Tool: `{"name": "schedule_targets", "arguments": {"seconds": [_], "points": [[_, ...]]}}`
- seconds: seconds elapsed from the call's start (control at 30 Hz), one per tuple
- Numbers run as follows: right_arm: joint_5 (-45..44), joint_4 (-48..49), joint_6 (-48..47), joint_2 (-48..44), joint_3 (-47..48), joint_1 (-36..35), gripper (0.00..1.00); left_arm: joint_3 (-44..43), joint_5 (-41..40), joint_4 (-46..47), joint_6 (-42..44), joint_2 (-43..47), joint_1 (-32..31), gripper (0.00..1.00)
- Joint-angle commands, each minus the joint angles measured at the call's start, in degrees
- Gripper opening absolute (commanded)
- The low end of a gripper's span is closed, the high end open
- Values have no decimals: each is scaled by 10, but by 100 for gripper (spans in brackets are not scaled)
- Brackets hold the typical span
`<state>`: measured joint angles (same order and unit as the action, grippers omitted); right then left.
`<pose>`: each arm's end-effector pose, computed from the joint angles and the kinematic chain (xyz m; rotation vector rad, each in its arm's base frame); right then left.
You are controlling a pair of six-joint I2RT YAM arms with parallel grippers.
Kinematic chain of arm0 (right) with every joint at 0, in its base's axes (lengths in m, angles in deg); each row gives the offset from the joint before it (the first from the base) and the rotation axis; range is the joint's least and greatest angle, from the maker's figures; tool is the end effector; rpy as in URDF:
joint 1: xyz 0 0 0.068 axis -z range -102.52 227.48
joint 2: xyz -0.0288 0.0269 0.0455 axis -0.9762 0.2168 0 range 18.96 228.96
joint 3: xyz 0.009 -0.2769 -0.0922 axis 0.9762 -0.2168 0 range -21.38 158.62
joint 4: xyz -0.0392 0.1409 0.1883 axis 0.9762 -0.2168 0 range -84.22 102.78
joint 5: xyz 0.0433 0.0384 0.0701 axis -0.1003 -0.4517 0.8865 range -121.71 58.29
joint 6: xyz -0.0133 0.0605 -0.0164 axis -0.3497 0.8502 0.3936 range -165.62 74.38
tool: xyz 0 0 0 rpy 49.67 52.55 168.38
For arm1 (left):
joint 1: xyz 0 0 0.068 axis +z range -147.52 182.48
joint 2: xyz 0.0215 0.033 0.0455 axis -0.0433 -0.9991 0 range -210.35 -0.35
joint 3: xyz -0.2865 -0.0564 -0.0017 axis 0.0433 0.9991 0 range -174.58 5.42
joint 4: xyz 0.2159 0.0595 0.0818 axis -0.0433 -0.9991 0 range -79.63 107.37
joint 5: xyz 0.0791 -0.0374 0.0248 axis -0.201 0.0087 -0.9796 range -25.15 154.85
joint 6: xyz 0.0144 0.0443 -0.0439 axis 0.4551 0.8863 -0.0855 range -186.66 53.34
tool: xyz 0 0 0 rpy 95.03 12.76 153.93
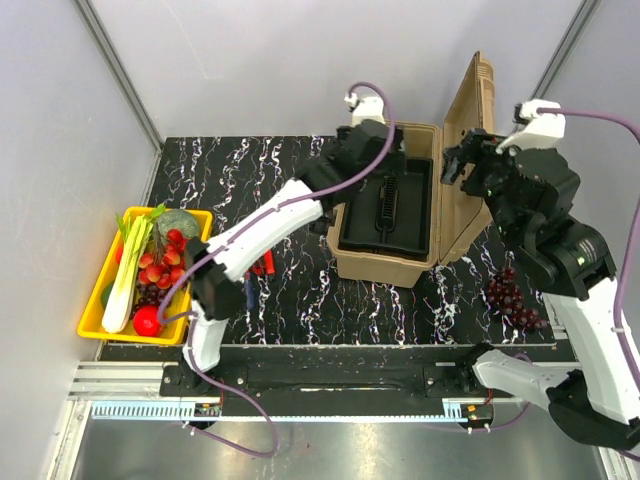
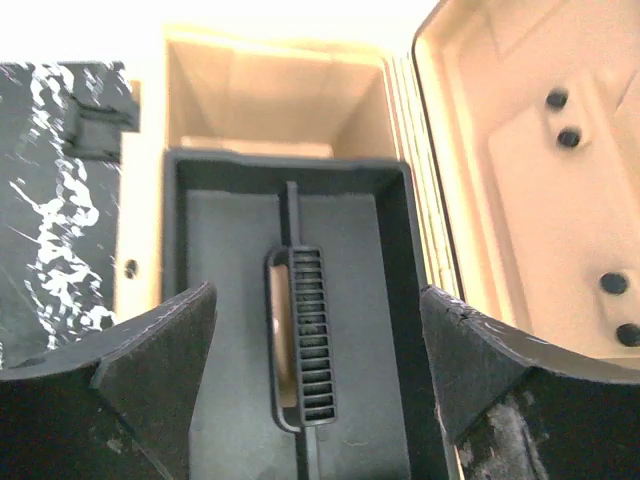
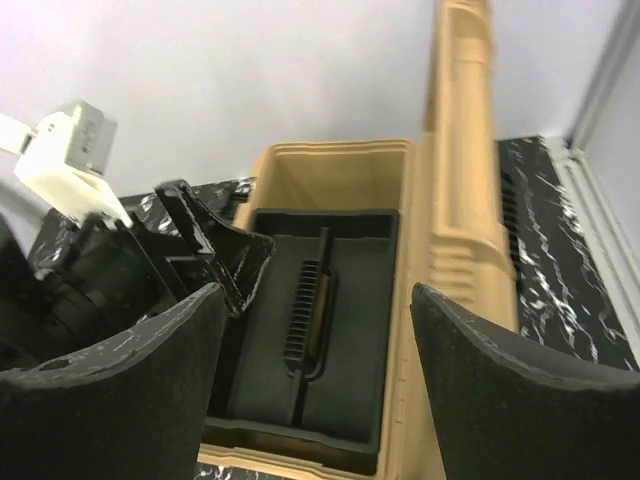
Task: Pack the tool kit
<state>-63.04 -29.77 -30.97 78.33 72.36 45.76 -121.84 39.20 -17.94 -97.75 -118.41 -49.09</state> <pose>0.1314 0.0509 0.5149 0.1514 1.6878 0.1374 0.3077 -0.3533 0.4061 0.0759 2.0093 -0.4794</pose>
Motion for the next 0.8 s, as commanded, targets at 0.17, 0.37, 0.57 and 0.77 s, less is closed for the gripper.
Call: {"name": "schedule_targets", "arguments": {"seconds": [0.17, 0.37, 0.57, 0.77], "points": [[180, -7, -21, 172, 89, 3, 84, 227, -41, 86, 3, 213, 95, 91], [172, -1, 34, 252, 86, 2, 83, 403, -34, 105, -22, 324, 175, 93], [103, -38, 105, 333, 89, 1, 82, 488, -11, 91, -38, 369, 230, 94], [64, -67, 178, 386, 71, 1, 82, 525, 20, 87, -52, 377, 259, 95]]}}
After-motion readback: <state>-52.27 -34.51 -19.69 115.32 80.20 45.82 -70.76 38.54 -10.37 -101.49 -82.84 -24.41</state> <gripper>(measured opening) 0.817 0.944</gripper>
